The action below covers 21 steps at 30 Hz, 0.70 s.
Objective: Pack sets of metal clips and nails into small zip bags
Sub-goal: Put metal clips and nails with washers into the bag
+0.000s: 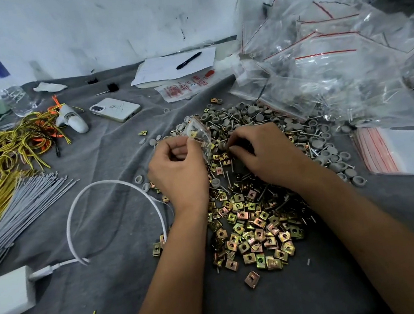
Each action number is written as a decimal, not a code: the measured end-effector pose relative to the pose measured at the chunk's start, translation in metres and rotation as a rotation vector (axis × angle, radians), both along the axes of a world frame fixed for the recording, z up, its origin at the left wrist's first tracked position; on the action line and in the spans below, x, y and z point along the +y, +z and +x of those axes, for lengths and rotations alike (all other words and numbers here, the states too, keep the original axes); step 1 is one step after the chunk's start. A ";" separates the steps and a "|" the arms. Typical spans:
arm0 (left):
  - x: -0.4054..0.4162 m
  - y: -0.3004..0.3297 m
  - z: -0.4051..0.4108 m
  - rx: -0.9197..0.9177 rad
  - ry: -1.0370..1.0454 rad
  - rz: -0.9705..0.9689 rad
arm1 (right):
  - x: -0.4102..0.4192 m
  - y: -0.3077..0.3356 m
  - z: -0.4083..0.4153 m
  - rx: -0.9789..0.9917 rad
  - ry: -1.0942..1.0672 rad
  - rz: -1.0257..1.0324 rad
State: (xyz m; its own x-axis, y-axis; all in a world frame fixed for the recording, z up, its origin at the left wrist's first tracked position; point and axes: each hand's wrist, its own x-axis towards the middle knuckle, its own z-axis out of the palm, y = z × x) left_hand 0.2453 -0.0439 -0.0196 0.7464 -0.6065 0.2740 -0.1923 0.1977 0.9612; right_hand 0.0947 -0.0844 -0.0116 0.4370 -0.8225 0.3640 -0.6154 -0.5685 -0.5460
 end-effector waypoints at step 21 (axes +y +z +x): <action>0.000 0.000 -0.001 0.031 -0.004 -0.010 | 0.002 -0.003 0.019 0.360 0.048 -0.030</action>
